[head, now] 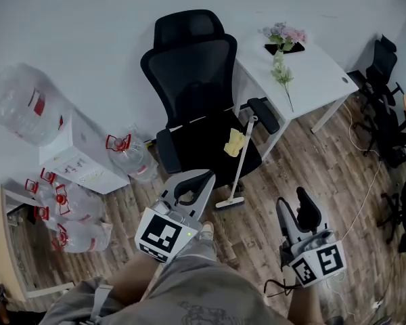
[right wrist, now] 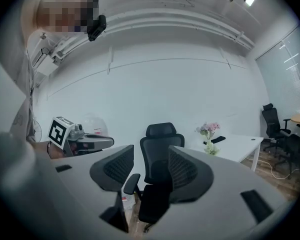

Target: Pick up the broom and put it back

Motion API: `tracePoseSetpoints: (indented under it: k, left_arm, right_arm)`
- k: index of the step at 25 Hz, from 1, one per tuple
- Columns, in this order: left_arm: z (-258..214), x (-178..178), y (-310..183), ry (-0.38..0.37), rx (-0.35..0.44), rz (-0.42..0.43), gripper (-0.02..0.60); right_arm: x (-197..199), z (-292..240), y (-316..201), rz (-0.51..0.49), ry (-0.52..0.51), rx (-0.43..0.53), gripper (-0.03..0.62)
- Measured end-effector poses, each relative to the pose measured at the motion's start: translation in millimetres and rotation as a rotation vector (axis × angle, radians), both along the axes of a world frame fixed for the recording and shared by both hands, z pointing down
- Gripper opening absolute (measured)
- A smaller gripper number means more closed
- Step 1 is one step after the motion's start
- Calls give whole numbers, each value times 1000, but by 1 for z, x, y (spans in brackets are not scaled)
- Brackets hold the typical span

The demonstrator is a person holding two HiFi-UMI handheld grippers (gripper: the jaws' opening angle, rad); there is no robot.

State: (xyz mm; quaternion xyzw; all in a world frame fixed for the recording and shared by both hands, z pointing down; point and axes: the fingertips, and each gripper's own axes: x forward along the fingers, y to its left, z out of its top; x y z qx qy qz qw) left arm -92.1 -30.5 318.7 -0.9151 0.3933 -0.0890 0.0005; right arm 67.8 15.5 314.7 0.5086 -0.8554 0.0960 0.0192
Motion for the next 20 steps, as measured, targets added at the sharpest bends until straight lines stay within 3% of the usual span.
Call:
tracePoseSetpoints:
  k: [7,20]
  left_arm:
    - [2,-15,-67,-27,8,13,17]
    - [8,-3,-118,-48,-12,-43,17]
  right_arm:
    - [-18,-5,-72,-4,8,7,213]
    - [1,5,-143,-49,26,-18,213]
